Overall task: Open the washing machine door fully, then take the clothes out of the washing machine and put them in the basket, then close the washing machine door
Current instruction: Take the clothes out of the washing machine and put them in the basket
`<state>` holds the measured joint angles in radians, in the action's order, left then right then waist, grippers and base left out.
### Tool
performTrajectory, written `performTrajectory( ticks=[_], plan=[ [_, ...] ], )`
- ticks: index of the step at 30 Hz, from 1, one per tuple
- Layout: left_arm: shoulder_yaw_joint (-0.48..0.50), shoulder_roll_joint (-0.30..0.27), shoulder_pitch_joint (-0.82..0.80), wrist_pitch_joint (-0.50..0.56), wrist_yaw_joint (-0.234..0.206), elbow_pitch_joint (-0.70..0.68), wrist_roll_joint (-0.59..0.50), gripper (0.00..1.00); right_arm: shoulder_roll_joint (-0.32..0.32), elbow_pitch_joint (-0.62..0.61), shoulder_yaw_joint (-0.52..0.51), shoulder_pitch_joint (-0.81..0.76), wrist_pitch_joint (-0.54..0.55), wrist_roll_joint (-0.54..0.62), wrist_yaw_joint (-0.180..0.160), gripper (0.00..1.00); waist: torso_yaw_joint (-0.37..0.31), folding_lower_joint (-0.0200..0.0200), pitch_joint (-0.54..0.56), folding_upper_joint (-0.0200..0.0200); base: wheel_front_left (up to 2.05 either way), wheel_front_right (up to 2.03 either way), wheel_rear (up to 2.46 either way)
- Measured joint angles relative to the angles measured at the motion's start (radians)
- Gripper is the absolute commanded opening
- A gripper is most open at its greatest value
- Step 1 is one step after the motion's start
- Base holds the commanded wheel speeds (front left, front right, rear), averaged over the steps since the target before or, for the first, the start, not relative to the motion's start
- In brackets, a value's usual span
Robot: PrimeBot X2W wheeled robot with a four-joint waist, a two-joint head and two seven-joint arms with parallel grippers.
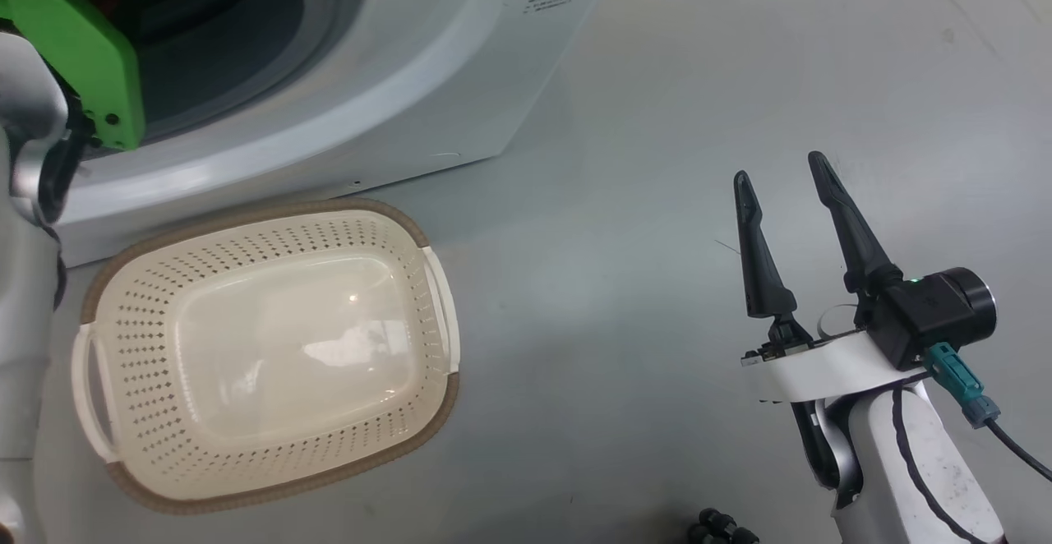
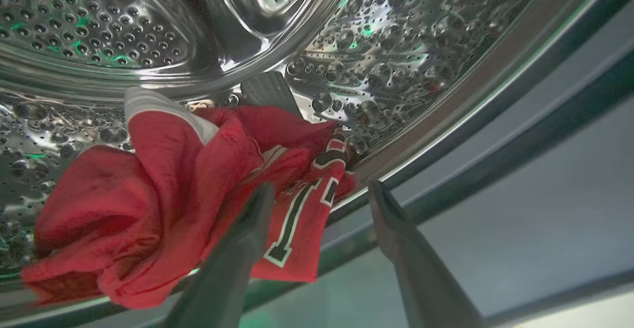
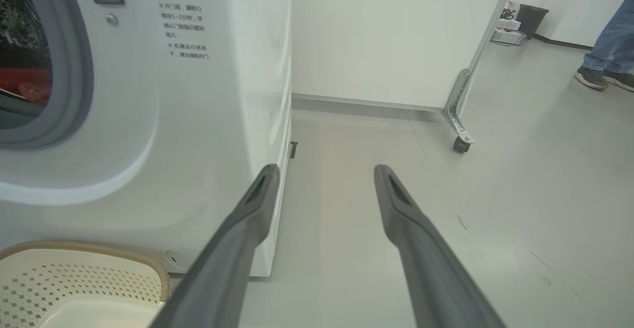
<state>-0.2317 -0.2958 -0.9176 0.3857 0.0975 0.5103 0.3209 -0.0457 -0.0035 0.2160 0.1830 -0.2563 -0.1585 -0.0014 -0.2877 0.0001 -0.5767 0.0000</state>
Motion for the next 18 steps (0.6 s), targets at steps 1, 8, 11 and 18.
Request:
performTrajectory(
  ticks=[1,8,11,18],
  plan=[
    [0.002,-0.007,-0.009,0.012,0.000,0.014,0.000,1.00,0.000,0.000,0.002,0.001,0.000,-0.007,0.000,1.00,-0.009,0.0000,-0.008,0.0000,0.00,0.00,0.00],
    [-0.003,-0.020,-0.070,0.063,0.000,0.086,-0.009,1.00,0.001,-0.001,0.011,0.019,0.000,-0.044,-0.012,1.00,-0.058,0.0000,-0.056,0.0000,0.00,0.00,0.00],
    [0.002,-0.037,-0.096,0.067,-0.001,0.108,-0.021,1.00,0.003,0.000,0.016,0.024,0.000,-0.053,-0.020,1.00,-0.068,-0.0001,-0.072,0.0000,0.00,0.00,0.00],
    [0.004,-0.036,-0.129,0.072,-0.023,0.160,-0.041,1.00,0.003,0.001,0.020,0.040,0.000,-0.053,-0.028,1.00,-0.073,-0.0001,-0.082,0.0000,0.00,0.00,0.00]
  ],
)
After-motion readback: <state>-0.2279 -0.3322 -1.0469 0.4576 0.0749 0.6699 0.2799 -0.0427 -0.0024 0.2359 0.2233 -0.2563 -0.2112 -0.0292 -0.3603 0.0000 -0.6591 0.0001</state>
